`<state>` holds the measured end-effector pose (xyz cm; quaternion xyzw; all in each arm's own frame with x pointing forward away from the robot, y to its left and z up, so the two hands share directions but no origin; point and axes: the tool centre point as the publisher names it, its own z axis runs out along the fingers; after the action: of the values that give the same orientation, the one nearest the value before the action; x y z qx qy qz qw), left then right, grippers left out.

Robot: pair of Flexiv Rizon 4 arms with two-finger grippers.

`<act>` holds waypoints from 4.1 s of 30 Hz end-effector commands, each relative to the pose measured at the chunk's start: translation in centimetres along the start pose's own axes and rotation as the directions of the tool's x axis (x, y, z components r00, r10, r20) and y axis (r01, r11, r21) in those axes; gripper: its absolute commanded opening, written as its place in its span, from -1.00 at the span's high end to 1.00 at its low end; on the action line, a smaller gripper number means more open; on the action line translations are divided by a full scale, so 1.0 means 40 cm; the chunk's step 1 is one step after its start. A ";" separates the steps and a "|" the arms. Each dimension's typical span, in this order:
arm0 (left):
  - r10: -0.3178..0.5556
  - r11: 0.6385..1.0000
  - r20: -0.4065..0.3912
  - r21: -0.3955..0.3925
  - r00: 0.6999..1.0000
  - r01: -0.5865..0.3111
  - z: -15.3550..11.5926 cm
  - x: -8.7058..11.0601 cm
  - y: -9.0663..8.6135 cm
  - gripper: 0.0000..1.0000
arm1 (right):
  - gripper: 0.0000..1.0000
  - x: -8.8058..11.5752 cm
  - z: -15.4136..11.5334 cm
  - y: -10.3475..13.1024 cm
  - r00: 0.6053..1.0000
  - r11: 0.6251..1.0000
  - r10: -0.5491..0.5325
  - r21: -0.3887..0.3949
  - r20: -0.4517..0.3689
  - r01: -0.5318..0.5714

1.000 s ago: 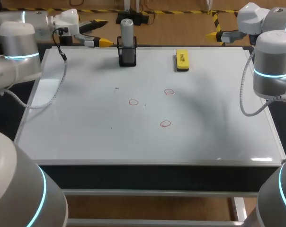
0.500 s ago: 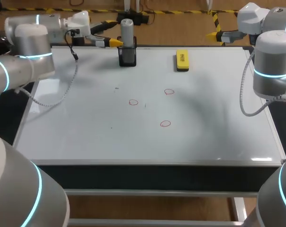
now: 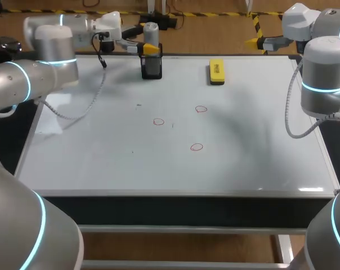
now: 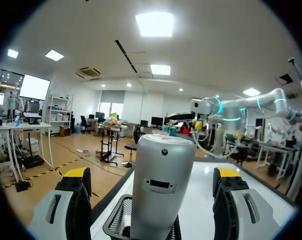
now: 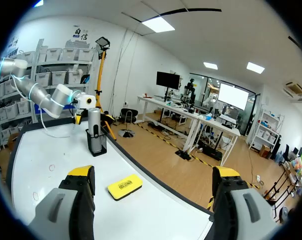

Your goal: Pick up the inspection probe, press it on each red-marked spot on the whiteboard one by one, put down the probe, pick up the eraser, and wipe off all the red marks.

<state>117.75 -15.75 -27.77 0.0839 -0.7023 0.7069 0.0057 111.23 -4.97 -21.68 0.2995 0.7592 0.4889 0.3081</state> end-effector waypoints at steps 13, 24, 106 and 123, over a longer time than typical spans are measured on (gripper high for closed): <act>-0.012 1.000 -0.015 -0.023 1.000 0.011 0.037 -0.024 -0.002 -1.00 | -1.00 -0.001 0.001 0.000 1.000 1.000 0.000 0.001 -0.001 0.000; -0.003 0.999 0.016 -0.038 1.000 0.004 0.042 -0.009 -0.005 -1.00 | -1.00 -0.001 0.001 0.000 1.000 1.000 0.000 0.001 -0.001 0.000; 0.127 0.992 0.106 -0.031 0.986 -0.125 -0.253 0.160 -0.299 1.00 | -1.00 -0.001 0.001 0.000 1.000 1.000 0.000 0.001 -0.001 0.000; 0.157 0.987 0.151 -0.048 0.976 -0.151 -0.386 0.212 -0.176 1.00 | -1.00 -0.001 0.001 0.000 1.000 1.000 0.000 0.001 -0.001 0.000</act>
<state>109.54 -1.68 -19.31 0.0498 -0.7266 0.6824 -0.0623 111.24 -4.97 -21.67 0.2995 0.7592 0.4888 0.3081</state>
